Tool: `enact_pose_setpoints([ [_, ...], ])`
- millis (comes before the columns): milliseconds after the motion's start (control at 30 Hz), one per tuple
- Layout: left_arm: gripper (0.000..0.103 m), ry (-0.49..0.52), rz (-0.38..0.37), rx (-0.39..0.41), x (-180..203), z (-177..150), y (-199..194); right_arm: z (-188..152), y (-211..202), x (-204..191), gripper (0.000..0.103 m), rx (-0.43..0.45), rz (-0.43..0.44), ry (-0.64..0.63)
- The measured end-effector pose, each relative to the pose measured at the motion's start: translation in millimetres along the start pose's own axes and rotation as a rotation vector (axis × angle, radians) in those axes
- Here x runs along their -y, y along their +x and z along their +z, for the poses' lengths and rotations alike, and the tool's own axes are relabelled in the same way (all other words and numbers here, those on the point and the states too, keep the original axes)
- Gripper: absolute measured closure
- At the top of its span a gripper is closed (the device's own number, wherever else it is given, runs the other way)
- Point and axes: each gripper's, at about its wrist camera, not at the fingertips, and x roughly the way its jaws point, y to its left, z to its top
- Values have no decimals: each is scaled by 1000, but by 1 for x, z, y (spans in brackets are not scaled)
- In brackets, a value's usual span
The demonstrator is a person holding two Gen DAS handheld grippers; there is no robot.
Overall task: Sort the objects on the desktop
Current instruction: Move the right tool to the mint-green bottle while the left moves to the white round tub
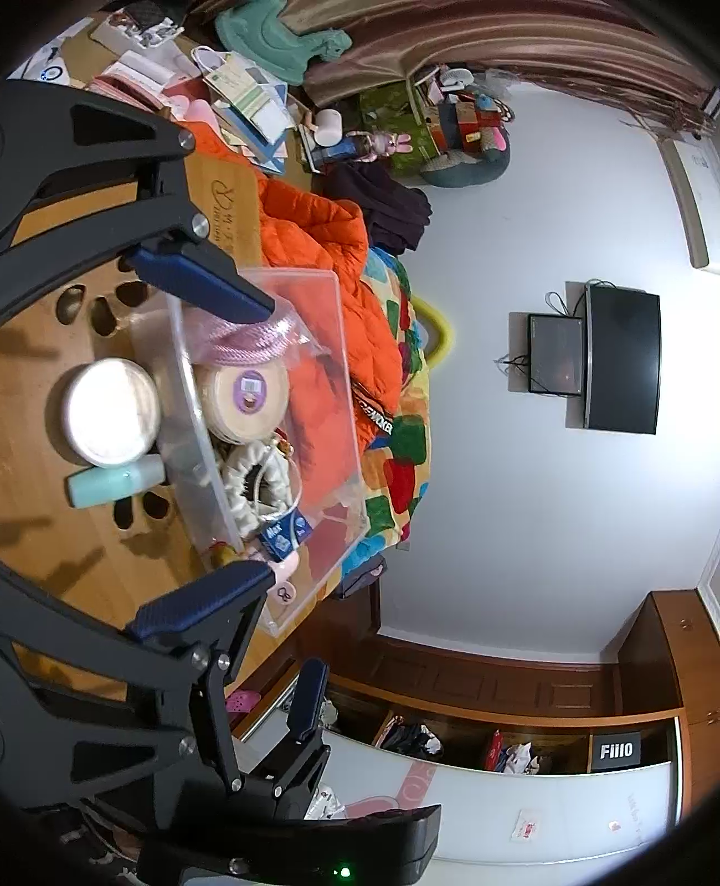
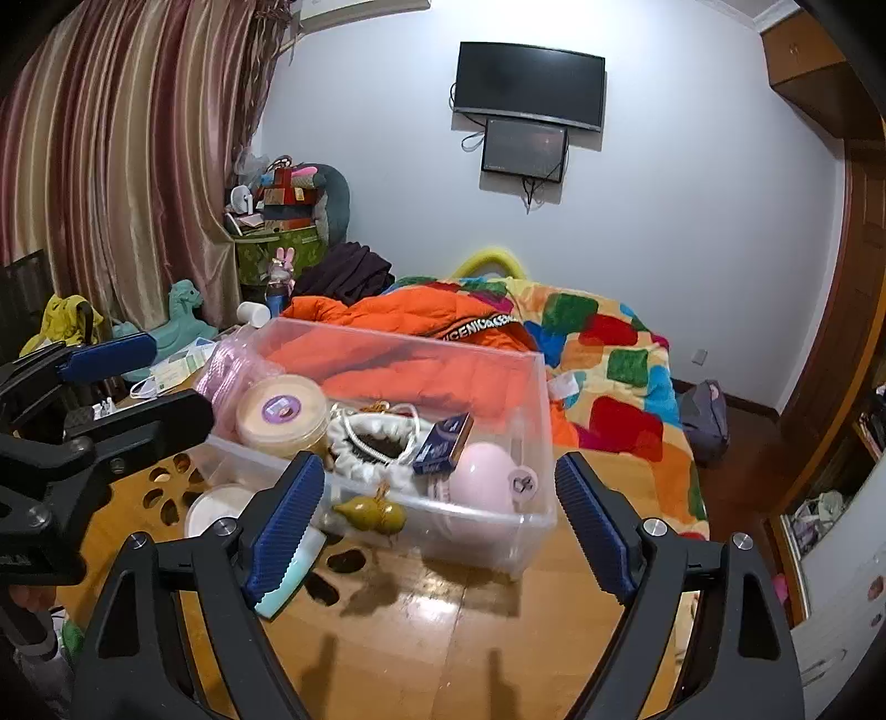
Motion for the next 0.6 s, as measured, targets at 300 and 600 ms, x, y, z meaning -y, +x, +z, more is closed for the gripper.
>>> enact_pose_setpoints([
  [300,13,-20,38,-52,-15,-26,-5,-19,5,-8,19,-52,25,26],
  [600,13,-57,66,-153,-34,-61,-3,-44,12,-23,19,-122,98,-6],
])
